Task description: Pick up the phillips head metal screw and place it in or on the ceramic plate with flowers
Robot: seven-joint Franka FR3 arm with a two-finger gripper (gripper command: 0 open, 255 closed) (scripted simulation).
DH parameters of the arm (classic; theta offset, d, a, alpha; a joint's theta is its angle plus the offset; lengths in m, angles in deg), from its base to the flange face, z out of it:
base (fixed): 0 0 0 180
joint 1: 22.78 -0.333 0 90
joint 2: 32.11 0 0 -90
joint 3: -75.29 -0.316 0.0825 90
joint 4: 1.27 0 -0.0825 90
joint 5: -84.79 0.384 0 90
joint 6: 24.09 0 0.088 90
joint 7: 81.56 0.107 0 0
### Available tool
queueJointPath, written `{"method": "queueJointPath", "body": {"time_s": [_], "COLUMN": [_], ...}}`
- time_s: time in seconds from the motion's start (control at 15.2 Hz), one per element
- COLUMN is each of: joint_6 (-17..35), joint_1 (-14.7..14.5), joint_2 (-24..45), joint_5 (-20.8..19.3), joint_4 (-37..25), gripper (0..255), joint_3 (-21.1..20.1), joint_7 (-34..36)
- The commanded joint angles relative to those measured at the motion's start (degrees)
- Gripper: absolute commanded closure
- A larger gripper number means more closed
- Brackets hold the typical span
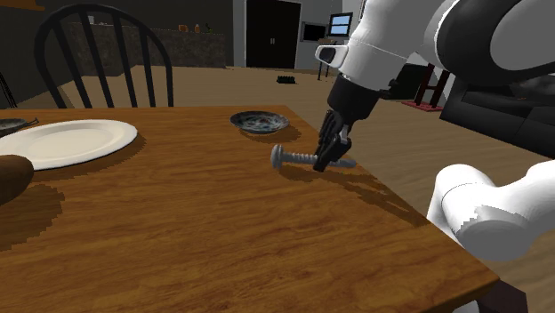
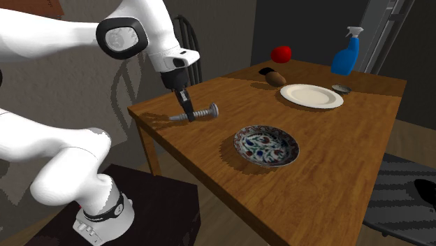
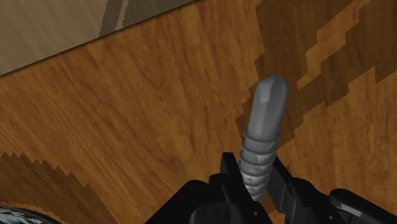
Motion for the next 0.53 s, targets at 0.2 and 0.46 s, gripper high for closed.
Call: {"method": "queueJointPath", "body": {"time_s": [0.2, 0.46], "joint_6": [-3.35, -6.01], "joint_1": [0.47, 0.81], "joint_2": [1.00, 1.90], "joint_5": [-0.66, -1.14], "joint_4": [-4.26, -7.82], "gripper": [255, 255], "joint_3": [0.59, 1.03], "joint_7": [-0.02, -0.04]}}
